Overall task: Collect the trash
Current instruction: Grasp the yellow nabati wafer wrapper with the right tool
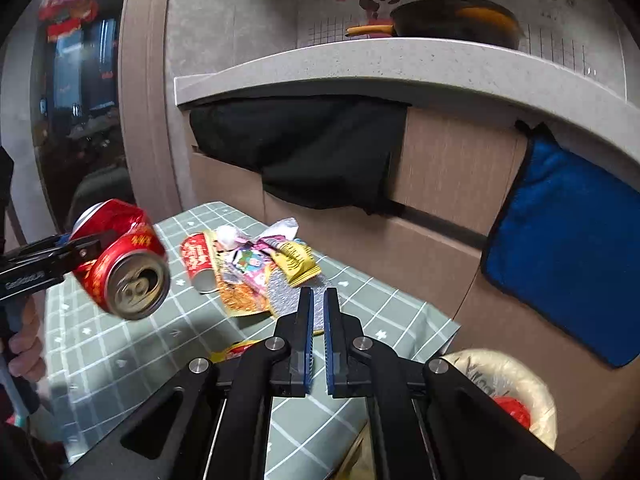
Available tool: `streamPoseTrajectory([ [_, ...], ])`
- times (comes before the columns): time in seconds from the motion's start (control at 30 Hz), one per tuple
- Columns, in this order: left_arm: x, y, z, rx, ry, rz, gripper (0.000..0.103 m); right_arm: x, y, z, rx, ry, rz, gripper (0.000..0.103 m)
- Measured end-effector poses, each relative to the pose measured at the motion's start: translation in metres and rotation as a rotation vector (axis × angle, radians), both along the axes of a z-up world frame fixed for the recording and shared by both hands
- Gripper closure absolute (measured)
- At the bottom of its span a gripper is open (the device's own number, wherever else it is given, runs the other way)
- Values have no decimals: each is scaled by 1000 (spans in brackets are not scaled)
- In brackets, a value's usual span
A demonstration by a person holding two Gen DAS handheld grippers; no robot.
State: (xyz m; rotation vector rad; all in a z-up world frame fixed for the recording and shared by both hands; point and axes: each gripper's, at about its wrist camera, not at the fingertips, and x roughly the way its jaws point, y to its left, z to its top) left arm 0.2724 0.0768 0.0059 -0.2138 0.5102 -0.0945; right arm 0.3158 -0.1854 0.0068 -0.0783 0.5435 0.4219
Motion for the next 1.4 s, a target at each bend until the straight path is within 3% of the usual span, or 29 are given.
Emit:
streamPoseTrajectory([
  [0.03,0,1,0,-15,7,-6,51,-1,-4,-3,27,20,20,98],
  [0.07,-2,2,0,-21,14,-12,51,-2,-6,-9,47,44,42,89],
  [0.1,-4,2,-2,-18,16,-14,51,0,-8,-16,68,77,63,69],
  [0.17,-7,4,-7,4,23,-10,51,1,-8,-32,106,129,90,49],
  [0.33,-12,26,-31,-28,71,42,51,6,18,-71,122,248,153,49],
  [0.43,-12,44,-43,-59,96,71,51,6,50,-83,0,242,194,50],
  [0.53,-13,57,-52,-77,112,80,51,13,66,-87,-130,178,150,50],
  [0.6,-14,65,-57,-92,115,82,51,30,61,-93,-122,194,112,50],
  [0.7,-13,71,-62,-112,123,79,51,61,50,-115,-69,304,65,50],
  [0.87,-9,80,-73,-126,146,82,51,73,47,-140,-45,387,26,49],
  [0.97,-5,83,-79,-136,162,87,51,74,47,-141,-20,402,8,44],
  [1.1,-1,83,-86,-159,186,86,51,75,62,-143,-41,414,56,18],
  [1.13,0,81,-87,-158,188,83,51,73,68,-144,-94,396,66,19],
  [1.17,0,80,-87,-155,189,82,51,68,79,-145,-171,360,69,27],
  [1.2,0,79,-87,-150,190,80,51,62,82,-143,-173,329,96,58],
  [1.23,0,78,-86,-146,191,76,51,58,85,-140,-187,314,101,68],
  [1.3,0,76,-82,-139,185,72,51,46,91,-128,-253,242,87,78],
  [1.4,-4,71,-70,-108,147,69,51,27,92,-103,-245,162,109,81],
])
